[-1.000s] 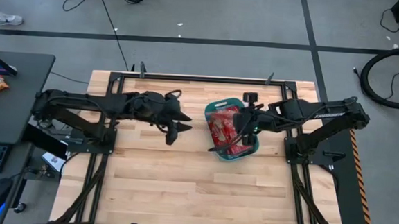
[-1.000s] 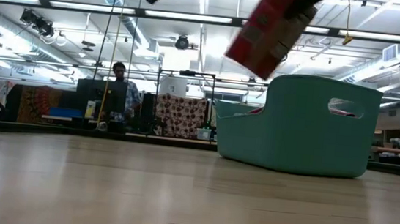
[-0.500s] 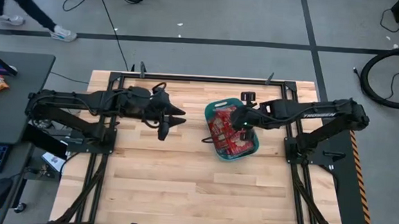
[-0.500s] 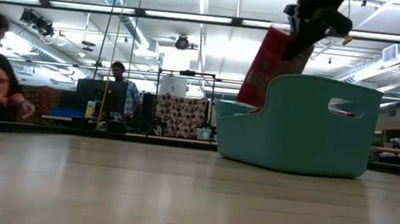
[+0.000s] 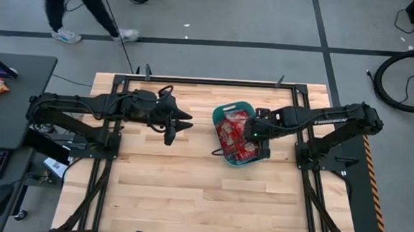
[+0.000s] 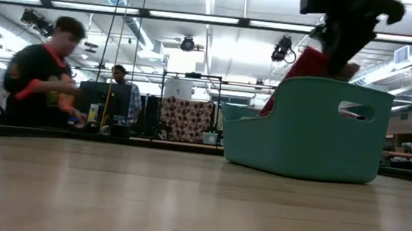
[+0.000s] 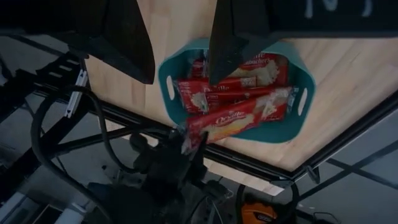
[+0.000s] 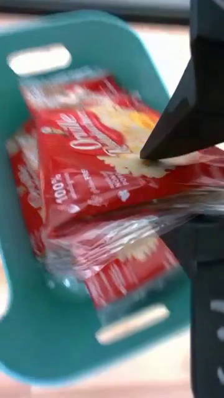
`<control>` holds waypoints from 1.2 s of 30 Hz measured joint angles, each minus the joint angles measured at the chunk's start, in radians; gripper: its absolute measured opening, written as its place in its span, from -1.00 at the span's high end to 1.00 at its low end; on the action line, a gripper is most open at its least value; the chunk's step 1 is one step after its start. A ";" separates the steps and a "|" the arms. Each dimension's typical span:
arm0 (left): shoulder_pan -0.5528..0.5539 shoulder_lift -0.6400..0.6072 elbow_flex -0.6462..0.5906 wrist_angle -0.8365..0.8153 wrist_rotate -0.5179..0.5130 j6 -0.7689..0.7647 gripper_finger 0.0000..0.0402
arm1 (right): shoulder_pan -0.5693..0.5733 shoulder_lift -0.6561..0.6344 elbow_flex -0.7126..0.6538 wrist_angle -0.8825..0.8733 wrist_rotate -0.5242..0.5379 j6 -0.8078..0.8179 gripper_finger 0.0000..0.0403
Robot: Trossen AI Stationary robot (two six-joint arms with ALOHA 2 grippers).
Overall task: Sort popcorn bags into baskets
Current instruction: Put the red popcorn pack into the green bin, then return to Home Position
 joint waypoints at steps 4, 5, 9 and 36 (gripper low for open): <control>0.005 0.000 0.000 0.000 0.014 -0.027 0.23 | 0.008 0.000 0.040 -0.094 -0.054 0.055 0.18; 0.008 -0.003 0.000 0.000 0.020 -0.027 0.23 | 0.008 0.000 0.053 -0.110 -0.060 0.068 0.17; 0.024 -0.032 0.000 0.004 0.032 -0.009 0.23 | 0.008 -0.002 0.103 -0.150 -0.055 0.088 0.14; 0.066 -0.549 -0.573 0.457 -0.116 -0.205 0.59 | -0.075 -0.409 0.118 0.225 0.092 0.147 0.16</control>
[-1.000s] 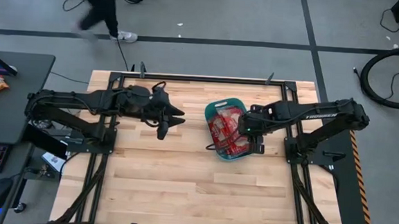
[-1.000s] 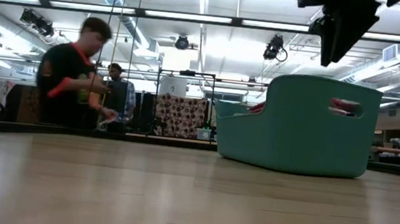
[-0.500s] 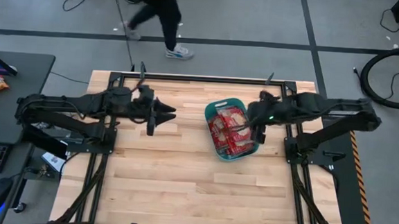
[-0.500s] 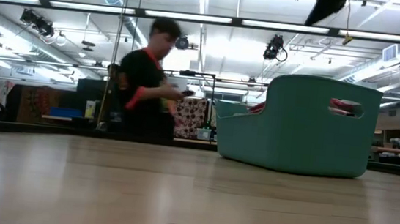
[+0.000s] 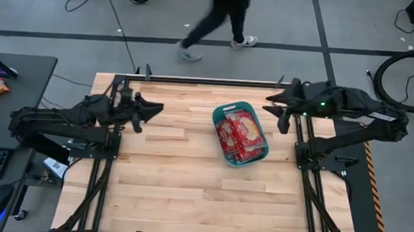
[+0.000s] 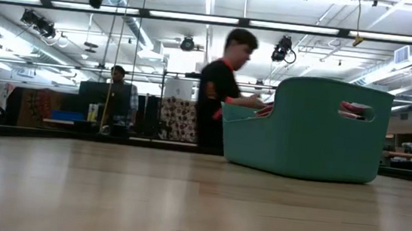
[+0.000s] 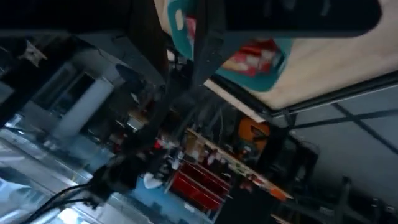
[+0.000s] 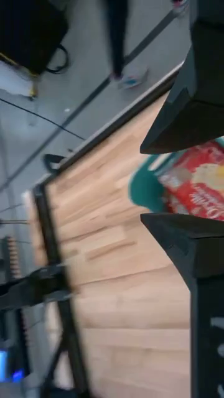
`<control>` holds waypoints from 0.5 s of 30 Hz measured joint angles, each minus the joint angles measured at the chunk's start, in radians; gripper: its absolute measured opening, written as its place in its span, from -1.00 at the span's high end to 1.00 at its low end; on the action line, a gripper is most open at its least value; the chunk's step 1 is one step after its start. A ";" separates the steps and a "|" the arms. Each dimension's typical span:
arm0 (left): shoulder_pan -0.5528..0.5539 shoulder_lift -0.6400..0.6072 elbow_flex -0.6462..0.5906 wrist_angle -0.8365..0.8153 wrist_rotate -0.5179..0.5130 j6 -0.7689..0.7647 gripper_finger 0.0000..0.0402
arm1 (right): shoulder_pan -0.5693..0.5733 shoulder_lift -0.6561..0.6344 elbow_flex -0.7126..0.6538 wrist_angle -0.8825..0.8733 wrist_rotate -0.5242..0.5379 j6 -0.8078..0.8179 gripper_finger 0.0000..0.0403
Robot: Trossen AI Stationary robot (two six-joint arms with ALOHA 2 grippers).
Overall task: Sort popcorn bags into baskets
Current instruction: Return to Home Position
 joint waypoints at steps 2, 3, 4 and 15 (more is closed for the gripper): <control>0.000 -0.053 -0.032 -0.008 -0.025 0.000 0.64 | 0.000 -0.029 -0.019 0.044 0.000 0.003 0.16; 0.000 -0.075 -0.044 0.001 -0.036 0.000 0.66 | 0.000 -0.045 -0.036 0.059 0.000 0.004 0.16; -0.001 -0.102 -0.060 0.002 -0.045 -0.001 0.68 | 0.000 -0.062 -0.056 0.080 0.000 0.007 0.16; -0.001 -0.370 -0.205 0.003 -0.106 -0.043 0.85 | -0.002 -0.258 -0.300 0.276 0.010 0.125 0.16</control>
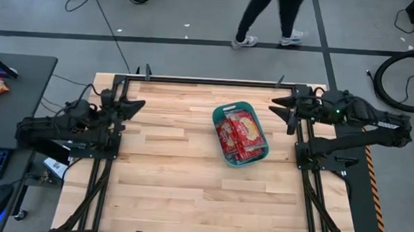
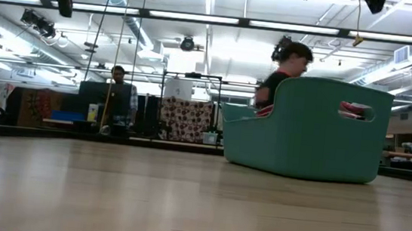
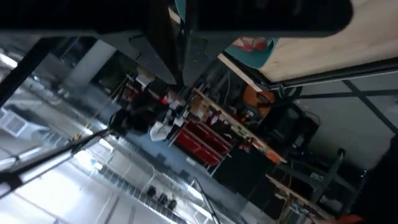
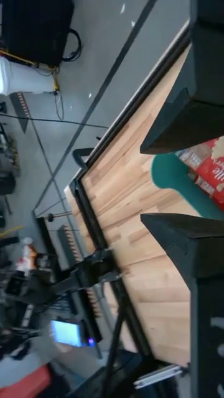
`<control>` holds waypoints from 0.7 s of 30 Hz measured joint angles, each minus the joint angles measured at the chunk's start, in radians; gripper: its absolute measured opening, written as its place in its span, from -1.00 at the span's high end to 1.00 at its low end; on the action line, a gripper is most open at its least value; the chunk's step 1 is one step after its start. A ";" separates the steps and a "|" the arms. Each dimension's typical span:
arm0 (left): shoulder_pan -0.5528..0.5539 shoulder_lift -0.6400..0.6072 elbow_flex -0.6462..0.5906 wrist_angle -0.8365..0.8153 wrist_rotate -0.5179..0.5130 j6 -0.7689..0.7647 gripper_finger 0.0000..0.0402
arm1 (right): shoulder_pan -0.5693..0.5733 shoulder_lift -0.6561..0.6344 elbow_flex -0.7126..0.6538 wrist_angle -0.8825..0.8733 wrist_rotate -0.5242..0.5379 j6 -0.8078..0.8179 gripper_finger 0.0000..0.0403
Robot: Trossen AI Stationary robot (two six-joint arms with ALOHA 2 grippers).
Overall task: Sort popcorn bags into baskets
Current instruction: Return to Home Position
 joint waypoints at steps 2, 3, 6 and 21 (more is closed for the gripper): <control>0.000 -0.040 -0.026 -0.002 -0.017 -0.007 0.88 | 0.000 -0.043 -0.061 0.044 0.013 0.028 0.16; 0.000 -0.058 -0.039 -0.003 -0.025 -0.009 0.90 | 0.000 -0.062 -0.091 0.065 0.015 0.041 0.16; 0.000 -0.104 -0.074 0.000 -0.038 -0.014 0.93 | 0.000 -0.118 -0.171 0.116 0.018 0.081 0.16; 0.000 -0.213 -0.250 0.041 -0.064 -0.091 0.95 | 0.000 -0.368 -0.494 0.170 0.038 0.282 0.16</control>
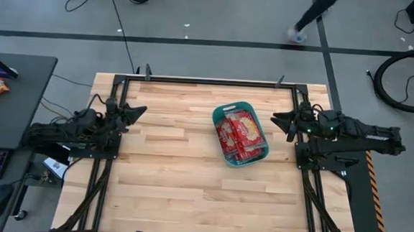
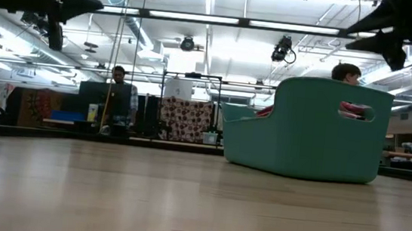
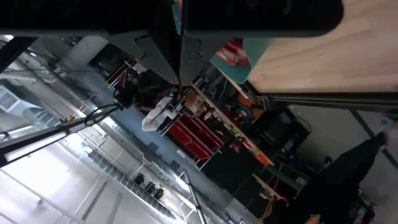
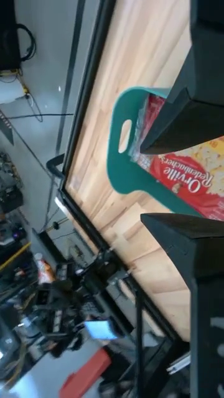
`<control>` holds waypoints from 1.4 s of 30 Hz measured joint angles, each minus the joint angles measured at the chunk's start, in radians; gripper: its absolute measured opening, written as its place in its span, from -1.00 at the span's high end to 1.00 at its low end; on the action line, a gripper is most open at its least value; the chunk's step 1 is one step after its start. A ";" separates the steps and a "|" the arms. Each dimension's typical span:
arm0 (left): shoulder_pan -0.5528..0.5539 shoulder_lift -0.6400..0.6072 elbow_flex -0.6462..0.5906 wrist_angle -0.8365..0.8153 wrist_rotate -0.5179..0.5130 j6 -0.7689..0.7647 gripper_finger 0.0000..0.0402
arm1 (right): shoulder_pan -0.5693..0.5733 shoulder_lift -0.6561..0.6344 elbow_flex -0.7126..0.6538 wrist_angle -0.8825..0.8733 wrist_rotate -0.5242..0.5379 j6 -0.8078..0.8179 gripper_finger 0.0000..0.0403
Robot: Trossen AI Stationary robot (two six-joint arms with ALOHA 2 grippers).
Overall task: Sort popcorn bags into baskets
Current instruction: Return to Home Position
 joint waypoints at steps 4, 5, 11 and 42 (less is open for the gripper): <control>0.000 0.000 -0.067 0.085 -0.007 -0.026 0.95 | 0.000 -0.070 -0.099 0.077 0.000 0.037 0.16; 0.000 0.000 -0.082 0.106 -0.007 -0.029 0.95 | 0.000 -0.087 -0.118 0.085 -0.002 0.047 0.16; -0.006 0.001 -0.135 0.177 -0.018 -0.052 0.95 | 0.000 -0.209 -0.193 0.100 0.000 0.075 0.21; -0.021 0.004 -0.136 -0.072 0.032 -0.200 0.94 | 0.001 -0.317 -0.434 0.221 0.029 0.225 0.30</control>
